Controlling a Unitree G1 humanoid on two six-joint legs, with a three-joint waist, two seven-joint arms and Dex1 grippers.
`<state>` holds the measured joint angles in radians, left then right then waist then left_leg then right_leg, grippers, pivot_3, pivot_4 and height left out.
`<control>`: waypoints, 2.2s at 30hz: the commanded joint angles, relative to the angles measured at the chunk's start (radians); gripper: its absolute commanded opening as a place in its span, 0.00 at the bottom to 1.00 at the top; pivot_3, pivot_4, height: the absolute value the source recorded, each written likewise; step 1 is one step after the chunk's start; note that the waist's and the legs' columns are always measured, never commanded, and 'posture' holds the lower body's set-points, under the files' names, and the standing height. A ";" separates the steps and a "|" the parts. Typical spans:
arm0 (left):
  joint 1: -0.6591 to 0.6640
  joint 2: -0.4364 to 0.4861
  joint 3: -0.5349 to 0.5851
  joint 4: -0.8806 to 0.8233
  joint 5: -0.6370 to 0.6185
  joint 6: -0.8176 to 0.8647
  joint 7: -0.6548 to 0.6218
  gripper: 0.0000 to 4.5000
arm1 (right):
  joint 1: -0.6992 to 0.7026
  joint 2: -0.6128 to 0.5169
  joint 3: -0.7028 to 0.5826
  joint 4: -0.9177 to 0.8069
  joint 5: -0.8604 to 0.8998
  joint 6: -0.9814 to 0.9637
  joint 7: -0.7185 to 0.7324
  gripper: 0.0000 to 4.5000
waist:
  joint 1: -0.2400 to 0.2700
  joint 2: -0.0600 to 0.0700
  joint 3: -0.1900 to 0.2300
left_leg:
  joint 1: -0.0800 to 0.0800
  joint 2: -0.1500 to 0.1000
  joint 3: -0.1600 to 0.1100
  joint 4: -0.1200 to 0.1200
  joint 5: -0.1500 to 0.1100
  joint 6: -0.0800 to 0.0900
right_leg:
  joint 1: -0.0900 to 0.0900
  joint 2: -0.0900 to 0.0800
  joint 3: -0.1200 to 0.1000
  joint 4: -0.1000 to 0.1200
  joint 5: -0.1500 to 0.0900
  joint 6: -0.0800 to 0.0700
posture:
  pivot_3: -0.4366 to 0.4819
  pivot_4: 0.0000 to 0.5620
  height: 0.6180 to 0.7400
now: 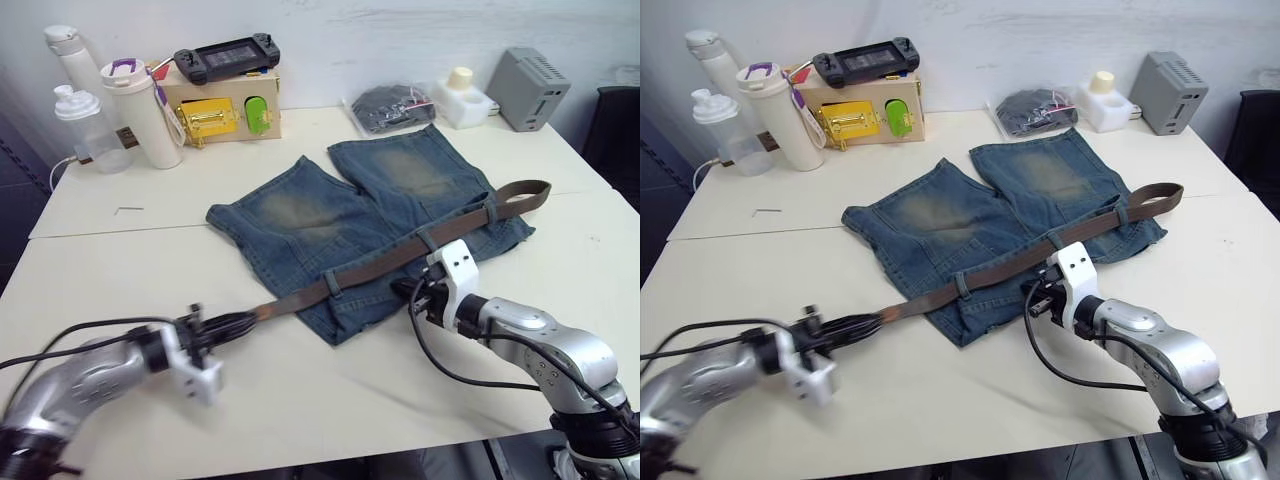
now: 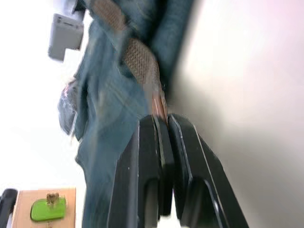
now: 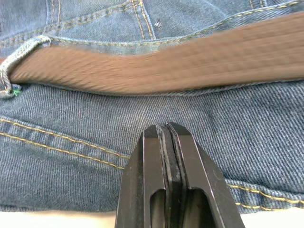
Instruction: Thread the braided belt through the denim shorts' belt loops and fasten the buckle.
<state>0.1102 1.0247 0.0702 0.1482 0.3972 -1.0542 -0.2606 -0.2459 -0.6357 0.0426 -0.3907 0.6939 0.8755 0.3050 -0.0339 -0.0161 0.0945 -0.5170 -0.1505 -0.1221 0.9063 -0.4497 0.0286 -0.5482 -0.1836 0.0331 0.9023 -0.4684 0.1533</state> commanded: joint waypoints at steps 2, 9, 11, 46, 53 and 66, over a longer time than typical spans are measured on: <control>0.116 0.150 0.069 0.394 0.209 -0.188 0.157 0.00 | 0.015 0.025 0.011 0.033 -0.033 0.040 0.014 0.01 | 0.000 0.002 -0.001 | 0.001 0.001 0.002 -0.001 -0.001 0.000 | -0.001 0.000 0.000 0.000 0.000 0.000 | 0.48 0.27 0.22; 0.093 0.280 0.023 0.586 0.367 -0.196 0.408 0.00 | 0.013 0.050 0.011 0.019 -0.049 0.046 0.045 0.01 | 0.003 0.003 -0.003 | 0.003 0.001 0.004 -0.001 -0.002 0.001 | -0.001 0.000 0.001 0.004 0.000 -0.001 | 0.48 0.27 0.22; 0.063 0.258 0.020 0.553 0.293 -0.198 0.393 0.00 | 0.010 0.054 0.007 0.020 -0.056 0.050 0.052 0.01 | 0.005 0.003 -0.003 | 0.003 0.001 0.004 -0.001 -0.002 0.001 | -0.001 0.000 0.001 0.004 0.000 -0.001 | 0.48 0.27 0.22; -0.594 -0.426 -0.611 -0.322 -0.685 1.130 -0.555 1.00 | -0.192 -0.499 0.042 0.671 -0.668 -1.017 0.711 0.99 | 0.022 0.014 0.012 | -0.014 -0.002 0.001 0.016 -0.003 0.005 | -0.004 -0.001 -0.001 0.000 0.000 0.000 | 0.48 0.27 0.22; -0.666 -0.539 -0.659 -0.099 -0.401 1.039 -0.468 0.81 | -0.361 -0.433 0.196 0.985 -0.995 -1.270 0.483 0.87 | 0.032 0.009 0.010 | -0.014 -0.001 0.004 0.019 -0.003 0.005 | -0.005 -0.001 -0.001 0.002 0.000 0.000 | 0.48 0.27 0.22; -0.565 -0.280 -0.476 0.106 -0.253 0.854 -0.430 0.01 | -0.383 -0.341 0.191 1.005 -0.987 -1.295 0.512 0.00 | 0.008 0.003 0.000 | -0.009 0.001 0.003 0.020 -0.004 0.002 | -0.005 0.001 0.000 0.009 0.000 0.000 | 0.48 0.27 0.22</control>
<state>-0.5126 0.6573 -0.4619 0.0966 0.0606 -0.2223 -0.6967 -0.6556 -0.9745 0.2507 0.6237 -0.3130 -0.4483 0.7875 -0.0256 -0.0129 0.0941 -0.5263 -0.1486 -0.1193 0.9256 -0.4544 0.0303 -0.5539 -0.1822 0.0325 0.9128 -0.4685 0.1534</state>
